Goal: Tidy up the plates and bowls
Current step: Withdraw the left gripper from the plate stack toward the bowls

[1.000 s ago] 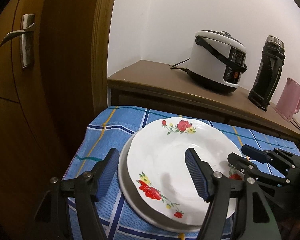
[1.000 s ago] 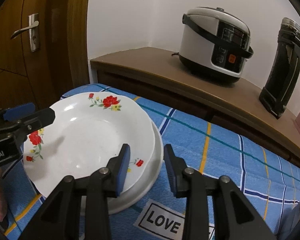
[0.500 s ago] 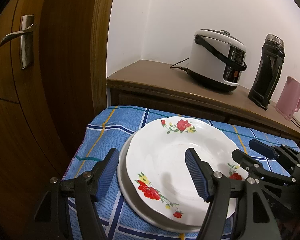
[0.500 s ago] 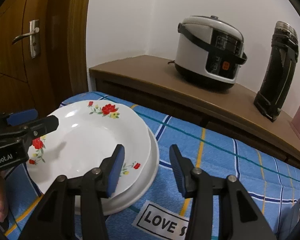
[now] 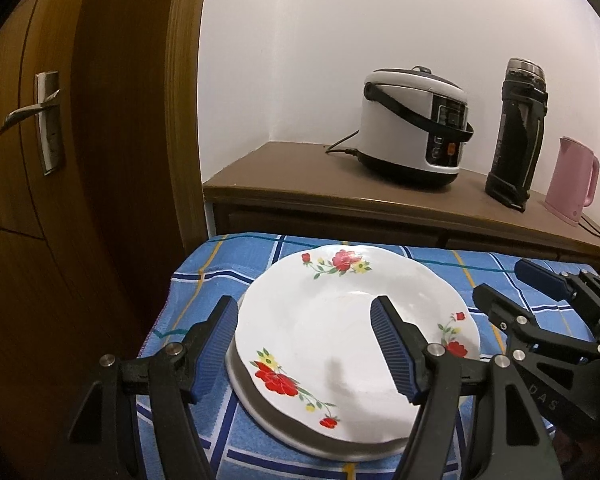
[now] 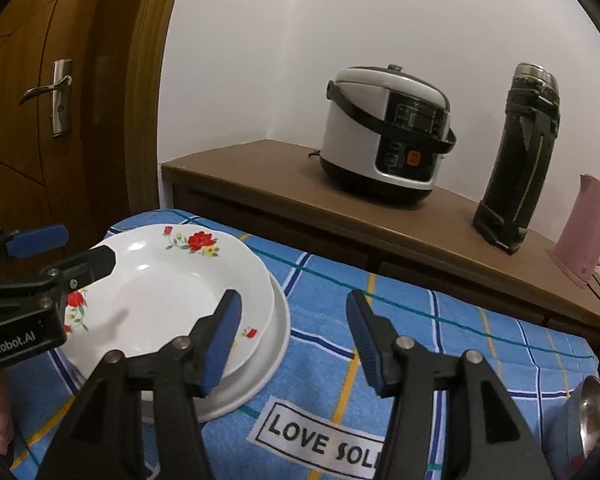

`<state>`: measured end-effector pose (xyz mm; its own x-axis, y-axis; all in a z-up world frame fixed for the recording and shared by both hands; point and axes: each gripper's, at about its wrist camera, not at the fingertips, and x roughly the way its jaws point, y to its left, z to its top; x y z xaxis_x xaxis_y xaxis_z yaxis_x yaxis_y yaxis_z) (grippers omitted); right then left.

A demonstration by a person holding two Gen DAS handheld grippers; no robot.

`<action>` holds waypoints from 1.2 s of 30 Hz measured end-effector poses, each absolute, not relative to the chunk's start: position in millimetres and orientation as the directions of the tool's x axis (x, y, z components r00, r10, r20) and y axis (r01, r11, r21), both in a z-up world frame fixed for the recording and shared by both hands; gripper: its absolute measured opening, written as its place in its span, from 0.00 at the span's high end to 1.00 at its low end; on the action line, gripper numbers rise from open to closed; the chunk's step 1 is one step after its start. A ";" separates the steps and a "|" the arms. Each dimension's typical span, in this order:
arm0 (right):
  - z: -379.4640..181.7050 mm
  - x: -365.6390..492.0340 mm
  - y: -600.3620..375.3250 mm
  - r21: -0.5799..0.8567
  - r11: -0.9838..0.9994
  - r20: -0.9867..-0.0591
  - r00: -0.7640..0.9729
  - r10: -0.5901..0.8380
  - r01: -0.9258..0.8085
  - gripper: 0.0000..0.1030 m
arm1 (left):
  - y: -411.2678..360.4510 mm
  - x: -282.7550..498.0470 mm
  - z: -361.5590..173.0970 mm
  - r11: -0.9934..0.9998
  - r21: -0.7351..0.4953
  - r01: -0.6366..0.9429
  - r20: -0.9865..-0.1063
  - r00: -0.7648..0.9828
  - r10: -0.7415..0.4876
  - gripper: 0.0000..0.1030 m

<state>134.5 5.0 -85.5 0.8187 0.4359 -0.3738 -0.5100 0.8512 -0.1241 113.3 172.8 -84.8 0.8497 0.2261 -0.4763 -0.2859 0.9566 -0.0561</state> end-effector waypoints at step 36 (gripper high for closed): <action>-87.0 71.1 -68.5 -0.137 0.870 -0.387 0.834 0.393 -0.473 0.47 | 82.9 80.1 -80.0 0.976 -0.153 -0.157 -0.479 0.876 0.065 0.29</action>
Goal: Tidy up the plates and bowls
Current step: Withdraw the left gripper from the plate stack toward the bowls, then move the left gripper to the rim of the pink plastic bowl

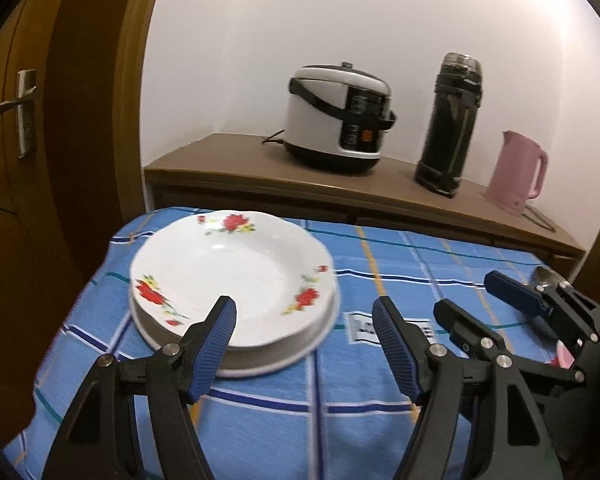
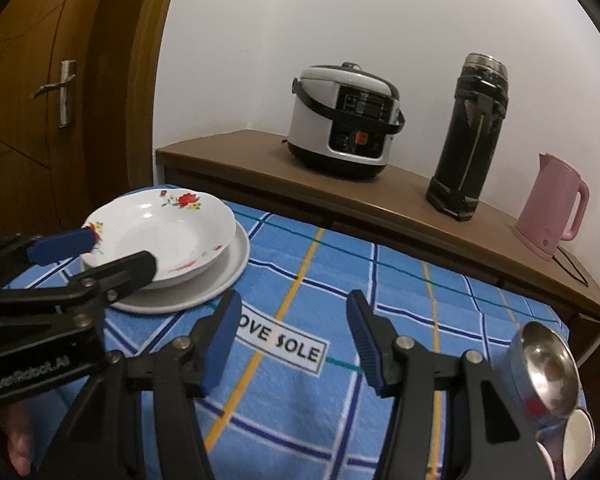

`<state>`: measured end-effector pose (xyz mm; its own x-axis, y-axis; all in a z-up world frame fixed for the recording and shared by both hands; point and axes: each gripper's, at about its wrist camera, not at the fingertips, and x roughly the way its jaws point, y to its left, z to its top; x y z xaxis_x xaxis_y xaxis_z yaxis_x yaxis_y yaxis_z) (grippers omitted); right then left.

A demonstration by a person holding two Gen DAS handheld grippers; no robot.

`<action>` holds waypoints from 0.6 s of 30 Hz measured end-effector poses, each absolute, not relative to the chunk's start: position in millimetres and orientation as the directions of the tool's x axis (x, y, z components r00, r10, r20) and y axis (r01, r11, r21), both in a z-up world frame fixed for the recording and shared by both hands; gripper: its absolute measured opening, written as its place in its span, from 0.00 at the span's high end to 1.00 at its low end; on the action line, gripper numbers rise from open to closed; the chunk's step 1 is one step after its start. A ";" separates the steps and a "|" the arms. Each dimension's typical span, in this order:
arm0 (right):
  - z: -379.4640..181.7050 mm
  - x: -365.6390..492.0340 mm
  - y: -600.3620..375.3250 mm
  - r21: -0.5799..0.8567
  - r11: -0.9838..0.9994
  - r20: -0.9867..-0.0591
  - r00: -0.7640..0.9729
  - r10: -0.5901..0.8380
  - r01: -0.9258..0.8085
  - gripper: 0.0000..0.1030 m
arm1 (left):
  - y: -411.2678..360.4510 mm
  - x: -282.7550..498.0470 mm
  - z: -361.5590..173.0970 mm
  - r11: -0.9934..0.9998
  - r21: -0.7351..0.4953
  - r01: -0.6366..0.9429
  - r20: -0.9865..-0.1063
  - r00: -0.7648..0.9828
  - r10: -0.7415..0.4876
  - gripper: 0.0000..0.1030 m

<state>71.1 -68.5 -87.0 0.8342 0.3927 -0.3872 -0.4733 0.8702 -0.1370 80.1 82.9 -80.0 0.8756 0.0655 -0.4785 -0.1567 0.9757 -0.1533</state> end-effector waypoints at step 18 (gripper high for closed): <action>-74.1 37.7 -150.6 -0.118 0.914 -0.374 0.871 0.320 -0.387 0.47 | 17.2 61.9 -54.9 0.986 -0.162 -0.029 -0.469 0.882 -0.051 0.29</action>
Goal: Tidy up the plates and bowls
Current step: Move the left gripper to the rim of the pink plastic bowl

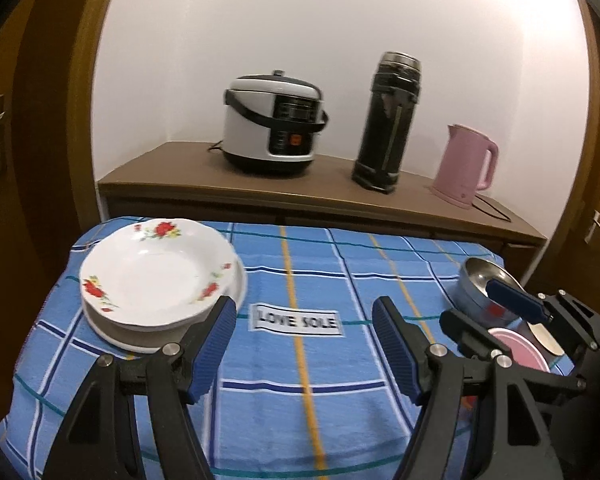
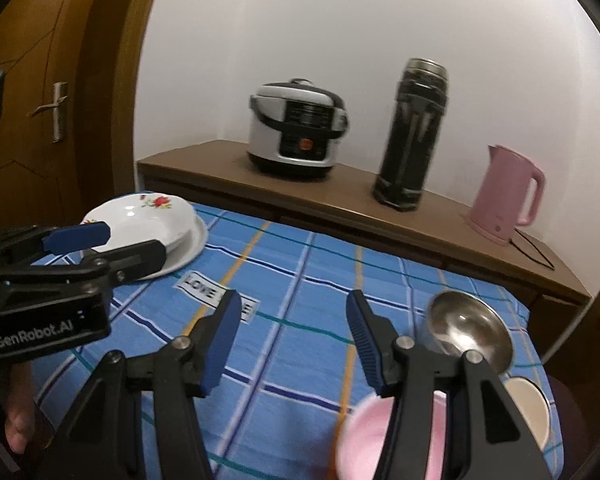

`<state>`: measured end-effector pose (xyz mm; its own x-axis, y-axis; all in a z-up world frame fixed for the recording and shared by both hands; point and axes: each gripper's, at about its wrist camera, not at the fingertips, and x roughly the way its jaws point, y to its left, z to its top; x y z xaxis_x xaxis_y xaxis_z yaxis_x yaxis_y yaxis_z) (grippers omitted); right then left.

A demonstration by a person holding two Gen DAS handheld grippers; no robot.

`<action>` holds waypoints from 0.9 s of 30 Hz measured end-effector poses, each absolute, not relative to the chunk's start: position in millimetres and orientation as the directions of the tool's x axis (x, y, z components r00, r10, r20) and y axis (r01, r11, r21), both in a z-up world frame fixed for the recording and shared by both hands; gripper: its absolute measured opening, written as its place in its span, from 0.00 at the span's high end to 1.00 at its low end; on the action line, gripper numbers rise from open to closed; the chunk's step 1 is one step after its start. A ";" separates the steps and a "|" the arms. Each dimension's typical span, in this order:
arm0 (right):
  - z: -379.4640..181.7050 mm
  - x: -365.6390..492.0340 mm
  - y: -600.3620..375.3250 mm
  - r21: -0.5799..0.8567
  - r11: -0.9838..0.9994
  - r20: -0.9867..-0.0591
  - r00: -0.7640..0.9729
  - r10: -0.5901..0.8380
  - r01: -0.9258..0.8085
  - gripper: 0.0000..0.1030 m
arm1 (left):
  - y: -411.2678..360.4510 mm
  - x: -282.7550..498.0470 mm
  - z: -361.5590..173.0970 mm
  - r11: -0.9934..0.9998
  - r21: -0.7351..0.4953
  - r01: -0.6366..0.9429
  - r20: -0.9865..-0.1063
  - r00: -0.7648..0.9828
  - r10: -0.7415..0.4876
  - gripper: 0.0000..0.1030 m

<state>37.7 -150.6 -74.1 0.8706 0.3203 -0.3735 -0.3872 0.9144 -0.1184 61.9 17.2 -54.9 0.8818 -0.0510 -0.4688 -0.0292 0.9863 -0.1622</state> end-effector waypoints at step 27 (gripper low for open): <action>-104.7 35.1 -266.6 -0.045 0.973 -0.453 0.873 0.180 -0.224 0.55 | -97.8 65.4 -68.3 0.958 -0.150 0.245 -0.551 0.783 -0.287 0.29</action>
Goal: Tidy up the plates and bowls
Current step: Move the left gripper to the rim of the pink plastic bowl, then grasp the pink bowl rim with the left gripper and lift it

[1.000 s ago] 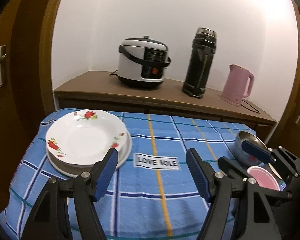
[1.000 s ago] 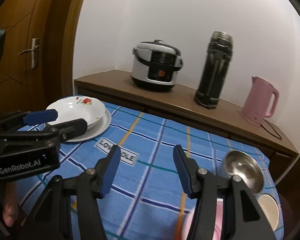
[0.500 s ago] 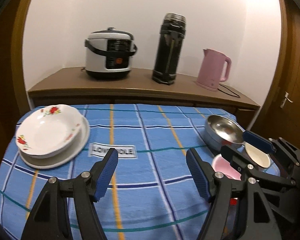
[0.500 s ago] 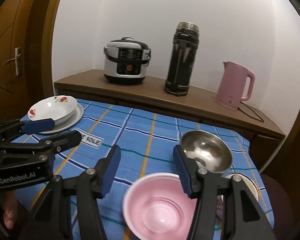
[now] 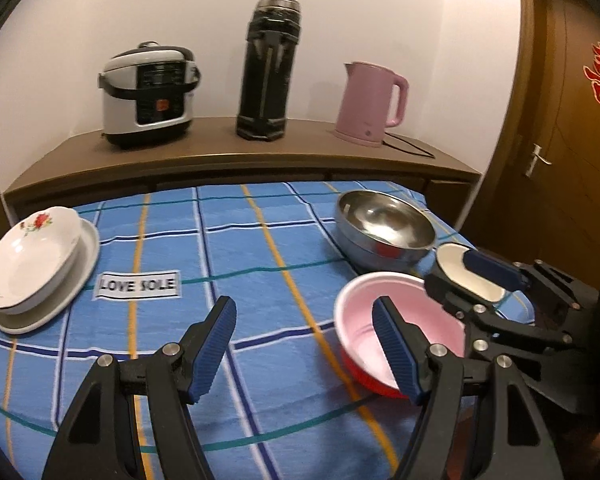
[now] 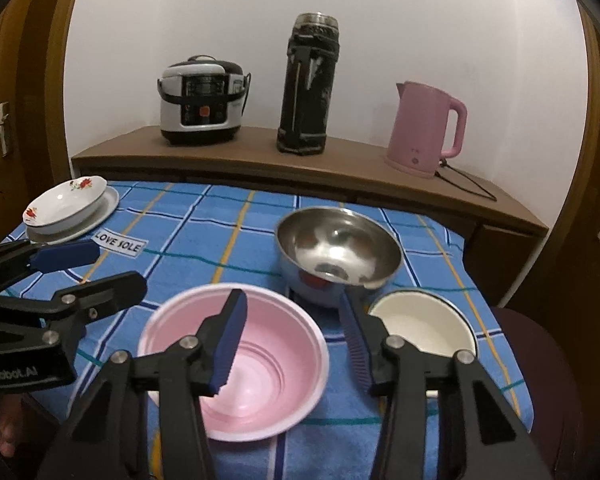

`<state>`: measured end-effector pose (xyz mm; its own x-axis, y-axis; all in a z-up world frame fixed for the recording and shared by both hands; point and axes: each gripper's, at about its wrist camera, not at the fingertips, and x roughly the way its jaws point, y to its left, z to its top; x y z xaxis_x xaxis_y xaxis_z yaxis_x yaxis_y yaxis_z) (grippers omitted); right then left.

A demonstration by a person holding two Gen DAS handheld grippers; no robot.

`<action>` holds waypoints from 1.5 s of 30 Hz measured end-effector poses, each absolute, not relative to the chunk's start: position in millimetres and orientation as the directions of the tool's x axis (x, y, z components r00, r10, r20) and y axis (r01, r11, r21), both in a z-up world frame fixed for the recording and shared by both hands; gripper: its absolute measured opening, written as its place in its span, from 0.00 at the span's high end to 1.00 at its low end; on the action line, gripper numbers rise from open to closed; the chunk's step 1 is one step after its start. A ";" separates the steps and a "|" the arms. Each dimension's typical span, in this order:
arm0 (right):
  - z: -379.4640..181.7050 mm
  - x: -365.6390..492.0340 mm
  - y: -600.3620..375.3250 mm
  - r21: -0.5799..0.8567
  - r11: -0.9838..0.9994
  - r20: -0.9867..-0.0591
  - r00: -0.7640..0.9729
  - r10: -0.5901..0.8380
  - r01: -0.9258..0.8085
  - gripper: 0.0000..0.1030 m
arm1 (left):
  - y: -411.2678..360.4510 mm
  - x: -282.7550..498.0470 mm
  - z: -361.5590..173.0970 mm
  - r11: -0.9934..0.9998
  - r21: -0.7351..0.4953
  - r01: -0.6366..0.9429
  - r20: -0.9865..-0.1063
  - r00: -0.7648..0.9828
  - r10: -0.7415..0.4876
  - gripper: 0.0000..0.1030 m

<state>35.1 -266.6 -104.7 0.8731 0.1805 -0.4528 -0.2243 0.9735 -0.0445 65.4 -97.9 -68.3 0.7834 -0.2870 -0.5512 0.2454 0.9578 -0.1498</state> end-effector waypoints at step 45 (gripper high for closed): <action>-121.5 42.8 -297.1 0.114 0.960 -0.503 0.818 0.278 -0.256 0.90 | -128.7 80.3 -91.9 0.929 -0.208 0.306 -0.642 0.674 -0.365 0.81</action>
